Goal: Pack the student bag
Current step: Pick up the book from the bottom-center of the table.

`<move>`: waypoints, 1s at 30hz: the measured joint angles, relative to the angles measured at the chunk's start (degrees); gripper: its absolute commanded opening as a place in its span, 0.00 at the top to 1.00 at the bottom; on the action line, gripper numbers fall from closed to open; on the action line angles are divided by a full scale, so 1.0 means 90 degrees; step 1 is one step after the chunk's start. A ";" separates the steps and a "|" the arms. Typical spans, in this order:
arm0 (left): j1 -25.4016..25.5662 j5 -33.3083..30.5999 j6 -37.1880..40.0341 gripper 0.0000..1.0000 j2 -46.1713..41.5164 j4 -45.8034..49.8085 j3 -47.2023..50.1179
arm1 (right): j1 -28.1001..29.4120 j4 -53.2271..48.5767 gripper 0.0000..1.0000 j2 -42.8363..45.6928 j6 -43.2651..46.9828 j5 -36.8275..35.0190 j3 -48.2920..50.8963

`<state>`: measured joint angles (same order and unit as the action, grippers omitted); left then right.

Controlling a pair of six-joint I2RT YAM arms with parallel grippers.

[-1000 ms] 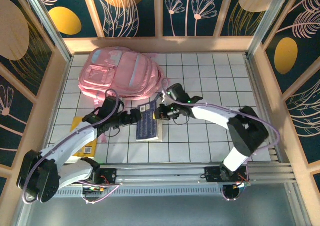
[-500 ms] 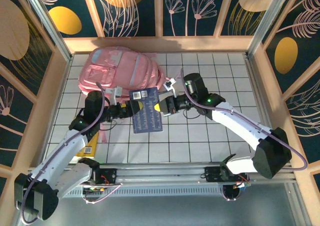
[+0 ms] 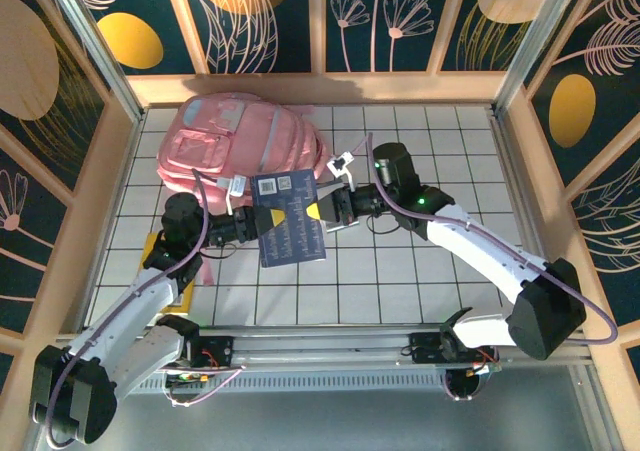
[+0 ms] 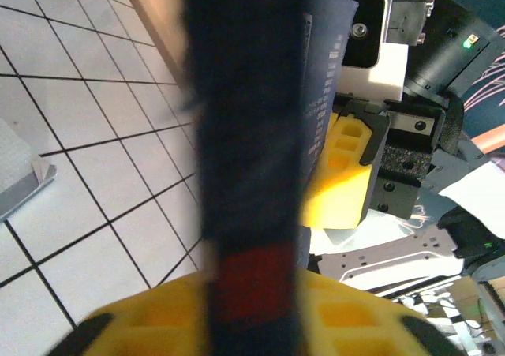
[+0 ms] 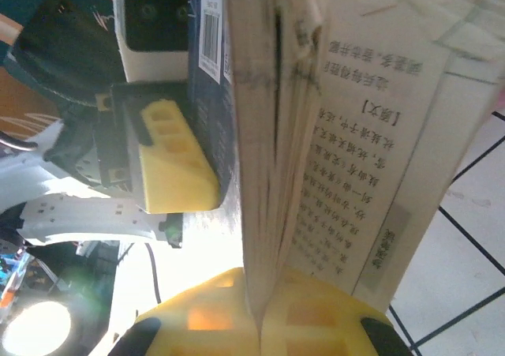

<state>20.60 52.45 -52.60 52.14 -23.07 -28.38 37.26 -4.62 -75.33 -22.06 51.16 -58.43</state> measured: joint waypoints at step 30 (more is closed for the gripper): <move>0.0236 -0.4801 -0.2679 1.00 -0.0345 -0.3164 0.0495 | 0.1132 0.5387 0.01 0.0301 -0.4000 -0.3837 0.1620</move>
<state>22.72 9.23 -76.71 49.04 -51.55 -23.92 47.44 43.86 -72.62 -58.06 16.62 -43.86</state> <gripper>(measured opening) 0.142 0.988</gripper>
